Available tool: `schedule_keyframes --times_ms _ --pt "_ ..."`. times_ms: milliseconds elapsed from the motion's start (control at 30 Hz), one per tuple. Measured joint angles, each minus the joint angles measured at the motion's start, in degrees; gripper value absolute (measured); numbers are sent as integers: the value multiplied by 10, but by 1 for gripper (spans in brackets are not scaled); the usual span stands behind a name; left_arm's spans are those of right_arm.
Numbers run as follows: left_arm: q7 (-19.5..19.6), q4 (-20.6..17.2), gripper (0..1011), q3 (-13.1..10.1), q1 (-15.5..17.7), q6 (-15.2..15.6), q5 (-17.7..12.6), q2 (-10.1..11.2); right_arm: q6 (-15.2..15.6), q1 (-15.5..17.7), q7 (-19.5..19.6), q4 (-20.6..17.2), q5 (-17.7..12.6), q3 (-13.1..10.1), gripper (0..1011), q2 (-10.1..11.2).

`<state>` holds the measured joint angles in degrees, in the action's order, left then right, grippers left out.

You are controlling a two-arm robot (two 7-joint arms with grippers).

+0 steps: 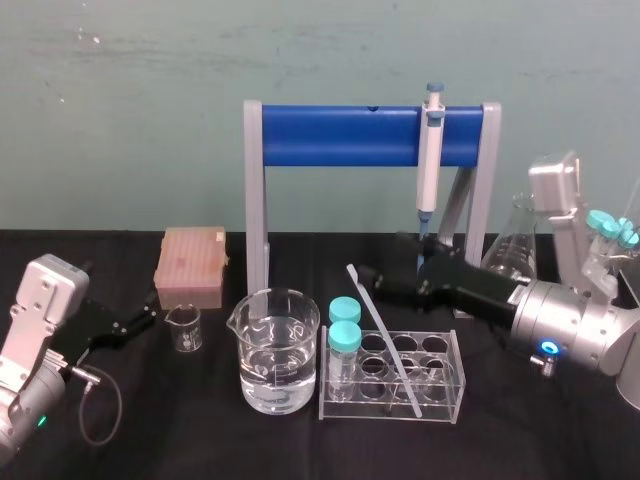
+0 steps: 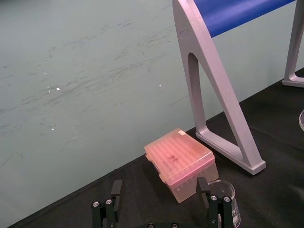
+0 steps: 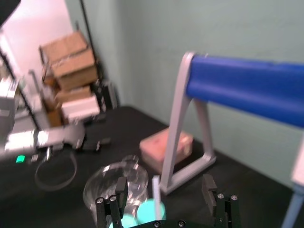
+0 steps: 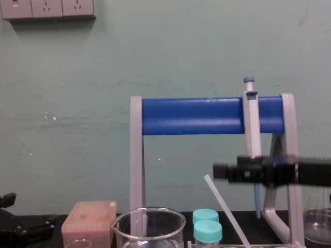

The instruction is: Pick up the stirring rod with one hand, then place it down.

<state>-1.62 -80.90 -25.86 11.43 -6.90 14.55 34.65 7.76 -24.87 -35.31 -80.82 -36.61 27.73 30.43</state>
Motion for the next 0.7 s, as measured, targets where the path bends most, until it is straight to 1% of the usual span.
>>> schedule_keyframes --times_ms 33,67,133,267,400,700 --pt "0 0 1000 0 0 0 0 0 6 -3 -5 1 6 10 1000 5" --pt "0 0 1000 0 0 0 0 0 6 -3 -5 1 6 10 1000 5" --pt "0 0 1000 0 0 0 0 0 18 -9 -12 4 17 25 1000 13" --pt "0 0 1000 0 0 0 0 0 26 -14 -14 7 24 34 1000 18" --pt "0 0 1000 0 0 0 0 0 28 -19 -13 13 26 39 1000 17" --pt "0 0 1000 0 0 0 0 0 28 -33 -15 33 33 49 1000 7"
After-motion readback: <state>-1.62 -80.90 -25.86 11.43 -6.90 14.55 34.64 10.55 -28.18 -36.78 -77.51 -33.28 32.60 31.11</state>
